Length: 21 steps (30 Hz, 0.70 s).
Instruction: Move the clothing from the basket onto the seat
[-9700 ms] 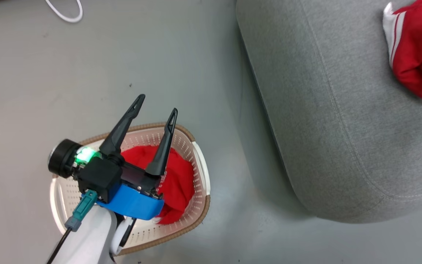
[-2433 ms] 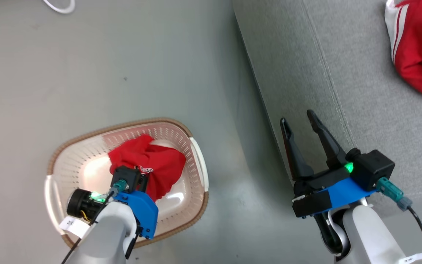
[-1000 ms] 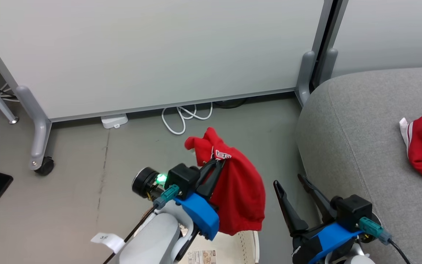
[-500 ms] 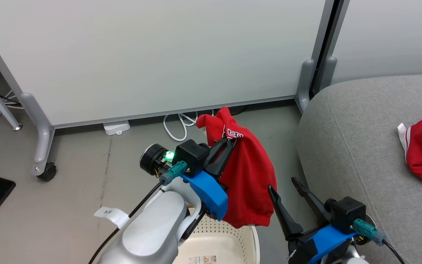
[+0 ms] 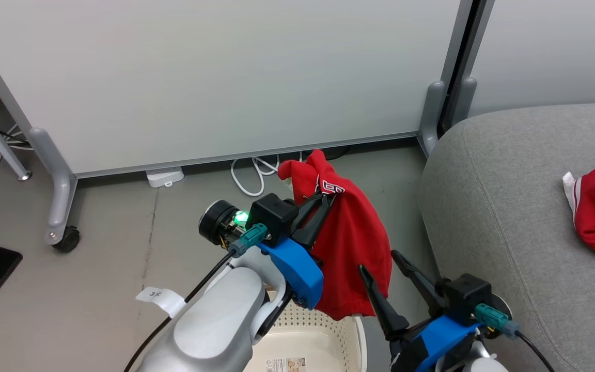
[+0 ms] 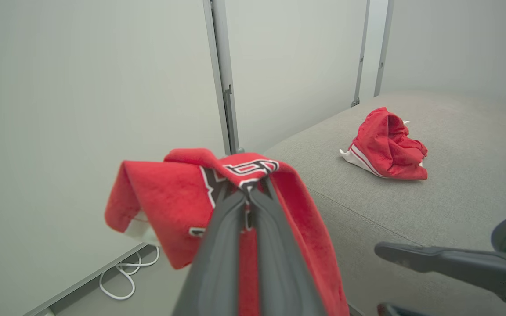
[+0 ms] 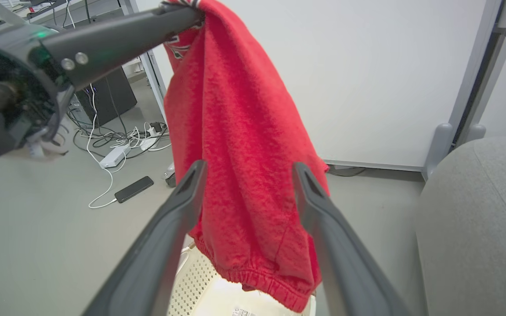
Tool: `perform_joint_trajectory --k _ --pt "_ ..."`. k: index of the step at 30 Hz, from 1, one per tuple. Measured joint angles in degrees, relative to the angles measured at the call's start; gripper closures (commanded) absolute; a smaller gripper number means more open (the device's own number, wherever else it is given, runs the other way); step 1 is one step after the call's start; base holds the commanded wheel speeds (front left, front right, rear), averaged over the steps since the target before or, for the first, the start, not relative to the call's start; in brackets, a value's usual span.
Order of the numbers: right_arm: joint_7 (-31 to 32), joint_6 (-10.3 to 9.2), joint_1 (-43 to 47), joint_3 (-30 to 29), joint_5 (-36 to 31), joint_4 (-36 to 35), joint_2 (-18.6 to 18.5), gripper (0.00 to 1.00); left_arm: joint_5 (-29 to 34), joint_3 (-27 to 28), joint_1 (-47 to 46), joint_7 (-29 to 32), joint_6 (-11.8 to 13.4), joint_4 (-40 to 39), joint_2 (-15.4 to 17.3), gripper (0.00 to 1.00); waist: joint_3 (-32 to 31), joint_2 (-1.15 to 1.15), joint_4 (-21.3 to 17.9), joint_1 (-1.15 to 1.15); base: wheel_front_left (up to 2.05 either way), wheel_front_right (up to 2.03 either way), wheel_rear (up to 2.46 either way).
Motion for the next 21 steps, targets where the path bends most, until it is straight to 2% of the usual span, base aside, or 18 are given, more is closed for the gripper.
perform_joint_trajectory --k 10,21 --pt "-1.59 0.0 -7.06 3.96 -0.35 8.35 0.0 0.0 -0.84 -1.22 -0.67 0.56 0.24 -0.41 -0.09 1.0 0.67 0.0 0.38 0.0 0.0 0.0 0.0" --pt "-6.49 0.0 -15.0 6.86 1.64 21.35 0.03 0.0 -1.98 -2.79 -1.04 1.29 0.51 -0.98 -0.19 1.0 1.23 0.0 1.21 0.0 0.0 0.0 0.0"
